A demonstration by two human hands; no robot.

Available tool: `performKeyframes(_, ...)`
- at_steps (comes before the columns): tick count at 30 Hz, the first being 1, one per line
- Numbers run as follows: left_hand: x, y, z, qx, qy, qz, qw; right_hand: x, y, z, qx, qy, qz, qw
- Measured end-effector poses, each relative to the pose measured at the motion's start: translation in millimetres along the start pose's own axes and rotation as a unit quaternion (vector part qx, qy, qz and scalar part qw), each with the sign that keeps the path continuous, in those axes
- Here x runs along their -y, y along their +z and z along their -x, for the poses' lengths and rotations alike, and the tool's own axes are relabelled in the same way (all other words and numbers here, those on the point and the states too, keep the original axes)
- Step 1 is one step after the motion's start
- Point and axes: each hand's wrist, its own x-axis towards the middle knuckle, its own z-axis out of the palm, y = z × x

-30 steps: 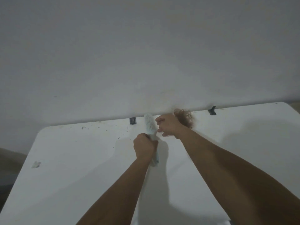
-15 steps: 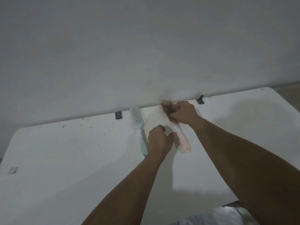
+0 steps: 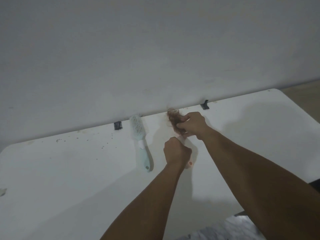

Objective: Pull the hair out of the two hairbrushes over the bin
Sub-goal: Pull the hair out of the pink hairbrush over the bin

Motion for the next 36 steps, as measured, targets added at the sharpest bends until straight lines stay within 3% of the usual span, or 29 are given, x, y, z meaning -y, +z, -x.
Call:
performKeyframes(4, -0.4, -1.1, -0.3, 0.049, -0.029, 0.072, 0.996, -3.8, -17.6, 12.8, -0.011, 0.013, -0.039, 0.999)
performKeyframes(12, -5.4, 4.2, 13.3, 0.158, 0.0, 0.216, 0.963, -8.1, -64.0, 37.3, -0.072, 0.062, -0.176, 0.98)
performKeyframes(18, -13.8, 20.0, 29.1, 0.257, 0.0, 0.222, 0.941, -24.9, -110.6, 63.1, -0.115, 0.05, -0.151, 0.981)
performKeyframes(25, -32.0, 57.7, 61.8, 0.321, 0.036, 0.24, 0.915, -67.0, -156.5, 104.8, -0.174, 0.065, -0.167, 0.968)
performKeyframes(30, -48.6, 95.8, 100.6, 0.382, -0.004, 0.287, 0.878, -104.2, -189.3, 145.6, -0.191, 0.085, -0.208, 0.956)
performKeyframes(36, -55.7, 143.1, 148.0, 0.417, 0.0, 0.245, 0.875, -171.8, -217.7, 204.3, -0.206, 0.106, -0.25, 0.94)
